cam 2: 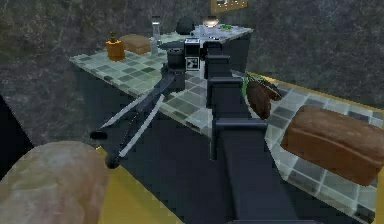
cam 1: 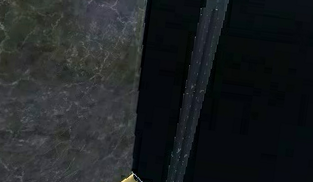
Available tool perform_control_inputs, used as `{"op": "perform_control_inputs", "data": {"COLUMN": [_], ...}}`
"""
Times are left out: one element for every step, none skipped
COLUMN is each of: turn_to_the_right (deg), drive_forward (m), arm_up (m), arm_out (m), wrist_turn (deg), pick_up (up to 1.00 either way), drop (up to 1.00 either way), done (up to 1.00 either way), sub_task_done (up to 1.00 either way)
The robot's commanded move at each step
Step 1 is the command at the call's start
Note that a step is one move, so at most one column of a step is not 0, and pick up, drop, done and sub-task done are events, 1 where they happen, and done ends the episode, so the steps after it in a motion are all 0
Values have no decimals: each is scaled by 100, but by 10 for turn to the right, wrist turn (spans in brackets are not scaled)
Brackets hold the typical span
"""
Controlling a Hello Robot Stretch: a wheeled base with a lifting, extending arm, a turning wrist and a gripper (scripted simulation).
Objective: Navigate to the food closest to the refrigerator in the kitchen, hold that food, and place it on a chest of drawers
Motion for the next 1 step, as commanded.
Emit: {"op": "perform_control_inputs", "data": {"turn_to_the_right": [0], "drive_forward": [0], "arm_up": [0], "arm_out": [-34], "wrist_turn": [0], "pick_up": [0], "drop": [0], "done": [0], "sub_task_done": [0]}}
